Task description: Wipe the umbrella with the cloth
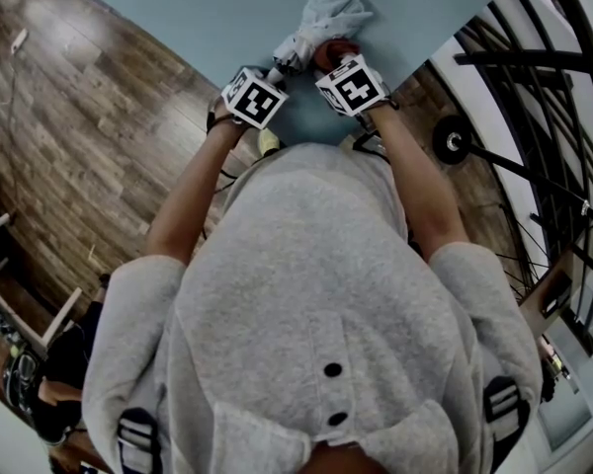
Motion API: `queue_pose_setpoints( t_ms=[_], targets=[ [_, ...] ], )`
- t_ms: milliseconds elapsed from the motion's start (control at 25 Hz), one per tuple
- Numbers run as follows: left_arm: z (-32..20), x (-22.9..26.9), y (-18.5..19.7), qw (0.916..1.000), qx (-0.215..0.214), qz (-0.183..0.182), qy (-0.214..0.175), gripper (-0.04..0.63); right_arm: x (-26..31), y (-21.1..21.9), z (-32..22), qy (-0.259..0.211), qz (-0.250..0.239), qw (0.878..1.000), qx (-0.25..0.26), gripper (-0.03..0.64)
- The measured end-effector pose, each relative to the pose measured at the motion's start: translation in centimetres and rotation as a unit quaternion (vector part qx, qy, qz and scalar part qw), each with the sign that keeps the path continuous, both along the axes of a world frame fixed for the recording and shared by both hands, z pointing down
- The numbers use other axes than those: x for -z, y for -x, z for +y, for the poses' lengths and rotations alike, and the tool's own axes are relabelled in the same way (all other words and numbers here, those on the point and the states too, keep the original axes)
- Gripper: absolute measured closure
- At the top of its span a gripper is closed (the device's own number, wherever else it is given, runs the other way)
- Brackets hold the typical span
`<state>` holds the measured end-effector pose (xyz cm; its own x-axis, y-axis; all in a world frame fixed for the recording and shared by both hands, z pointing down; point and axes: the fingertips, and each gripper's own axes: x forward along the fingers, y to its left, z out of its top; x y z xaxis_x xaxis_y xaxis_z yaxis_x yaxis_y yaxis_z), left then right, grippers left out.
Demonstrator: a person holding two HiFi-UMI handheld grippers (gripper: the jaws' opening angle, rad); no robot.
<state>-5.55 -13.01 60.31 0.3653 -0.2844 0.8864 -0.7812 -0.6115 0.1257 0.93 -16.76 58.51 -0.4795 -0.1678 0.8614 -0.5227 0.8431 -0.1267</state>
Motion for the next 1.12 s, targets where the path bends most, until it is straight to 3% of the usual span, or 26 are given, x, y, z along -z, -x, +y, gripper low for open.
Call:
queue_pose_setpoints(
  t_ms=[1120],
  targets=[
    [0.2, -0.1, 0.2, 1.0, -0.003, 0.001, 0.004, 0.437, 0.0, 1.3, 2.2, 0.02, 0.005, 0.999, 0.027, 0.543]
  ],
)
